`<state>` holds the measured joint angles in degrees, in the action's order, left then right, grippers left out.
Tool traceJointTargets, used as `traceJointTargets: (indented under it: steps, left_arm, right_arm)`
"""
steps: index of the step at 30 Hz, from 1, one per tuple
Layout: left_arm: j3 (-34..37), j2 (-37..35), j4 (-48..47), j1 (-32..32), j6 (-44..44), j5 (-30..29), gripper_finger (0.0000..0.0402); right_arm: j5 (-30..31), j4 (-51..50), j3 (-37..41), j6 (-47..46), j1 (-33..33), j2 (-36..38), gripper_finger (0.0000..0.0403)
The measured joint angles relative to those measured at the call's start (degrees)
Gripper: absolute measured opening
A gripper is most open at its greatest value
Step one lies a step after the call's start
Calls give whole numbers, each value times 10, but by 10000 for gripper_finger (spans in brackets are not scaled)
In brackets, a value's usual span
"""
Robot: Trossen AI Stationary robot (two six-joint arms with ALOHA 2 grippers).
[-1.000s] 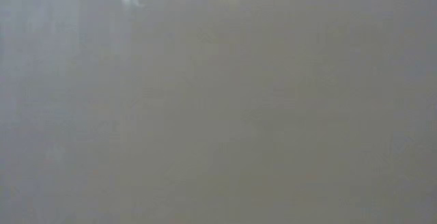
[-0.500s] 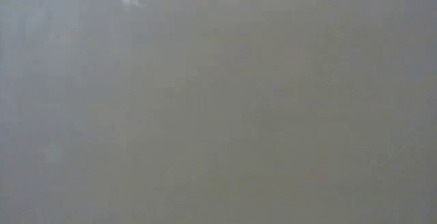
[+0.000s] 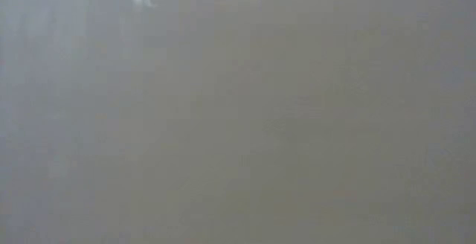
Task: Pick and place Granola Bars by type
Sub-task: Put the right blue granola bar into the white bin
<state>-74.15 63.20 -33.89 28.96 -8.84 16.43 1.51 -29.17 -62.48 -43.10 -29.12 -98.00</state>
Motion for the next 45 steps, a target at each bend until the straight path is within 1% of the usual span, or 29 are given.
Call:
traceJointTargets:
  steps: [12,23,27,30,34,45]
  left_arm:
    - [0,0,0,0,0,0,0]
    - [3,0,0,0,9,0,0]
    - [4,1,0,0,14,0,0]
    - [4,5,0,1,17,0,0]
    - [4,11,0,1,24,0,0]
    - [4,18,1,1,33,0,0]
  right_arm:
    - [-1,0,0,0,0,0,269]
    - [-3,0,-1,0,1,0,271]
    - [-9,-1,-1,2,1,0,267]
    - [-26,-1,-1,11,1,0,260]
    - [-36,-3,-1,15,1,0,229]
    - [-35,-7,-1,15,1,0,99]
